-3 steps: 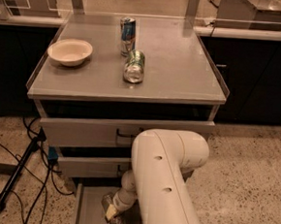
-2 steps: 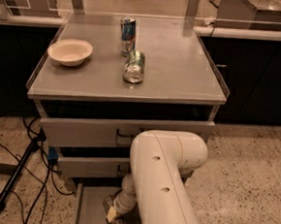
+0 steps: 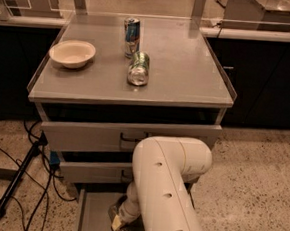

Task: Place water bottle into bottom drawer

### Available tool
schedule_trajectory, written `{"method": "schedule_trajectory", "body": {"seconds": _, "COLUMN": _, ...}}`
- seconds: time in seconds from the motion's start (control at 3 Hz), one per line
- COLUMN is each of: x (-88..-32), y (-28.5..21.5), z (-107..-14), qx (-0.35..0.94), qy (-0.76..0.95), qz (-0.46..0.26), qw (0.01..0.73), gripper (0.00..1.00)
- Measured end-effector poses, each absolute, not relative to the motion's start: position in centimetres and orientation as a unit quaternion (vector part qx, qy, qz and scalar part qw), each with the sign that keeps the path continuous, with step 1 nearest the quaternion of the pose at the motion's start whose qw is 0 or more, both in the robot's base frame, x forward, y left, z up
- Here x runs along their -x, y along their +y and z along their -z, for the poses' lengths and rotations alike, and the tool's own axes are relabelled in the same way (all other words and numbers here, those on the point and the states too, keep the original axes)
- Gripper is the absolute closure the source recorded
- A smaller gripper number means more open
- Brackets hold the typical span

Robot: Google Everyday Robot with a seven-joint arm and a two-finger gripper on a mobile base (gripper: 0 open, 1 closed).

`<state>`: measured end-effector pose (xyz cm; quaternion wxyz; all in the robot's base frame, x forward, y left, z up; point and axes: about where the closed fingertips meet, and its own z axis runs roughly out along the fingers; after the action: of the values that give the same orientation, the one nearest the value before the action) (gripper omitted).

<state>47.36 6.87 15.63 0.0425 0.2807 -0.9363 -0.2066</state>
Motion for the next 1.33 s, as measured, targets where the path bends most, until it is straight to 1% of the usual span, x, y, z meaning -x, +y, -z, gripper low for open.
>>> {"method": "schedule_trajectory", "body": {"seconds": 0.33, "x": -48.60, "y": 7.21, "z": -17.10, "qx": -0.313, "qy": -0.927, "qz": 0.203, "qw": 0.019, "gripper": 1.00}}
{"method": "schedule_trajectory", "body": {"seconds": 1.0, "x": -48.40, "y": 7.36, "z": -16.95, "qx": -0.324, "qy": -0.923, "qz": 0.208, "qw": 0.022, "gripper": 1.00}}
{"method": "schedule_trajectory", "body": {"seconds": 1.33, "x": -49.21, "y": 8.09, "z": -17.16, "qx": -0.349, "qy": -0.910, "qz": 0.223, "qw": 0.005, "gripper": 1.00}}
